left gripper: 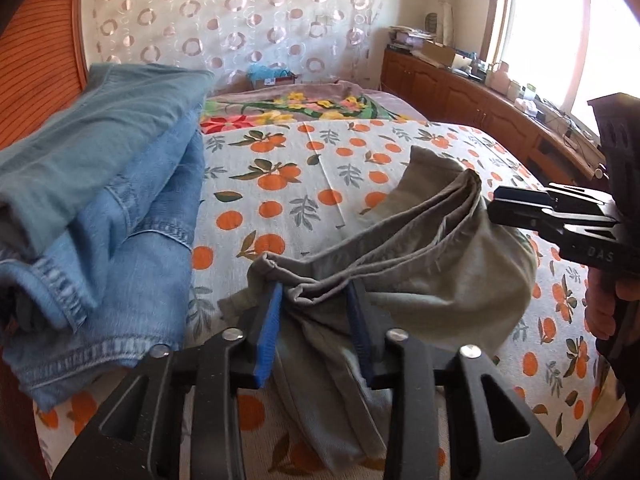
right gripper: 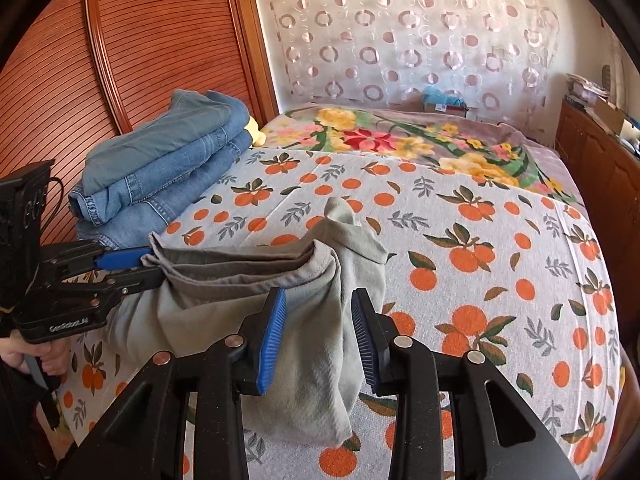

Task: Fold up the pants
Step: 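Lay the folded waistband end down with the left tool, still holding, then open the left tool and press the folded grey-green pants flat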

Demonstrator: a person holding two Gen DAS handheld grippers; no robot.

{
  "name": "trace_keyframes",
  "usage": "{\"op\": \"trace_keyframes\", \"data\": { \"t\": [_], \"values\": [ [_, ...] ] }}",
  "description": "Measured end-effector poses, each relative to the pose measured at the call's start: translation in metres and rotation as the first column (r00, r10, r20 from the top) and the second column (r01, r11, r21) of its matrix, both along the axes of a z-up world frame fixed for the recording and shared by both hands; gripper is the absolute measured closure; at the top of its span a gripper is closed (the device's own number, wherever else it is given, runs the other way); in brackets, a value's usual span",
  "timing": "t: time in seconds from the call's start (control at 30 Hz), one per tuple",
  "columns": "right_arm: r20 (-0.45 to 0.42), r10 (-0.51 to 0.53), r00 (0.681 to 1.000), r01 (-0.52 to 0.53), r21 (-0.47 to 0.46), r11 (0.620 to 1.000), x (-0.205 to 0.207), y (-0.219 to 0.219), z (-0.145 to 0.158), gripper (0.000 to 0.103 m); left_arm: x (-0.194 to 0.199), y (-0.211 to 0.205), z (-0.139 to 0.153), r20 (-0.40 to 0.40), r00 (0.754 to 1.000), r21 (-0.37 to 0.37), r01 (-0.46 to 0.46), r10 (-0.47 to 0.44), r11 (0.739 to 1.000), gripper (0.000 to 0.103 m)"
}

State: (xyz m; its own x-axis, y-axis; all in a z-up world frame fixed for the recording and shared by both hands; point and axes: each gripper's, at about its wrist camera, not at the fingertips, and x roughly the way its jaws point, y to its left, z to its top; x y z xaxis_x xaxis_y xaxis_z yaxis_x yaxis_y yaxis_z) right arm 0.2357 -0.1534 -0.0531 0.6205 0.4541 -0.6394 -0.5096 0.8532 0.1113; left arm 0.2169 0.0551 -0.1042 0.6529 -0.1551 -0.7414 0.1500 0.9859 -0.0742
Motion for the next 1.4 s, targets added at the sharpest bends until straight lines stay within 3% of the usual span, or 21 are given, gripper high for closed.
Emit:
{"op": "trace_keyframes", "data": {
  "t": [0.13, 0.47, 0.73, 0.9, 1.0, 1.07, 1.17, 1.4],
  "values": [
    [-0.006, -0.001, 1.0, 0.001, -0.004, 1.0, -0.002, -0.002, -0.003, 0.068, 0.004, 0.004, 0.001, -0.001, 1.0, -0.015, 0.003, -0.003, 1.0, 0.092],
    [0.001, -0.004, 1.0, 0.004, 0.015, 1.0, -0.001, -0.003, 0.001, 0.068, 0.009, 0.008, 0.026, 0.096, 0.993, -0.023, -0.072, 0.074, 0.997, 0.093],
    [0.013, 0.008, 1.0, -0.008, 0.004, 1.0, 0.015, 0.013, 0.003, 0.068, 0.013, 0.007, 0.017, 0.032, 0.995, -0.003, -0.093, 0.093, 0.996, 0.086],
    [0.02, -0.001, 1.0, 0.003, -0.081, 0.997, 0.034, 0.025, -0.004, 0.068, -0.002, 0.008, 0.021, 0.044, 0.995, 0.003, -0.087, 0.087, 0.996, 0.076],
    [0.077, -0.093, 0.993, 0.101, -0.106, 0.989, 0.041, 0.017, -0.001, 0.068, -0.014, 0.008, 0.023, 0.047, 0.996, -0.003, -0.073, 0.073, 0.997, 0.074],
    [0.058, -0.133, 0.989, 0.137, -0.061, 0.989, 0.041, 0.005, 0.001, 0.068, -0.024, 0.008, 0.023, 0.044, 0.997, -0.009, -0.065, 0.065, 0.998, 0.074],
    [0.016, -0.105, 0.994, 0.105, -0.014, 0.994, 0.026, -0.009, 0.002, 0.068, -0.044, 0.005, 0.019, 0.048, 0.998, 0.002, -0.05, 0.05, 0.999, 0.074],
    [0.049, -0.033, 0.998, 0.036, -0.058, 0.998, -0.04, -0.022, -0.004, 0.068, -0.081, -0.008, 0.002, 0.025, 1.0, 0.038, -0.018, 0.017, 0.999, 0.074]
  ]
}}
